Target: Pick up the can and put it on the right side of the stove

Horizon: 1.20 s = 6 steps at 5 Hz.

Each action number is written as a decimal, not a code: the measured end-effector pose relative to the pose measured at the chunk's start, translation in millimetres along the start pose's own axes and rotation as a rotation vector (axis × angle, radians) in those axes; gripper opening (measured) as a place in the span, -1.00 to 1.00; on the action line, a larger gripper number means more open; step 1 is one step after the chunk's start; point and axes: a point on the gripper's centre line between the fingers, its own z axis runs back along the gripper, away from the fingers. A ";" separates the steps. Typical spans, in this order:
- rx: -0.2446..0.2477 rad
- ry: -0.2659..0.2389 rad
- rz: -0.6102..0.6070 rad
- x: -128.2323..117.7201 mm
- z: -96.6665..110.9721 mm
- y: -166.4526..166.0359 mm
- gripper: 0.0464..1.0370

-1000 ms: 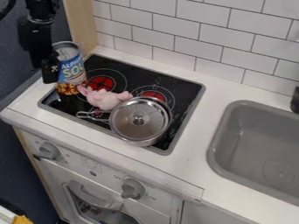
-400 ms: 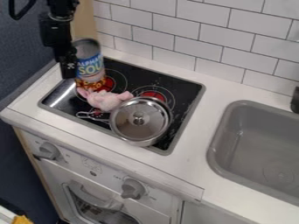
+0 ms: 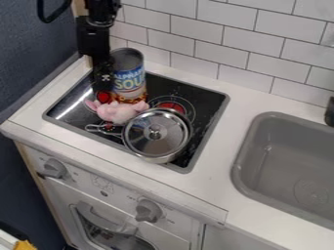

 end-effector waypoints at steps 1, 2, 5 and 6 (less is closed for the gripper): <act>-0.002 0.005 -0.053 -17.3 2.0 6.3 0.93; 0.000 0.003 -0.098 -32.1 2.2 13.9 0.93; 0.019 0.048 -0.214 -78.5 9.0 46.6 0.93; 0.025 0.055 -0.253 -92.9 12.7 51.6 0.93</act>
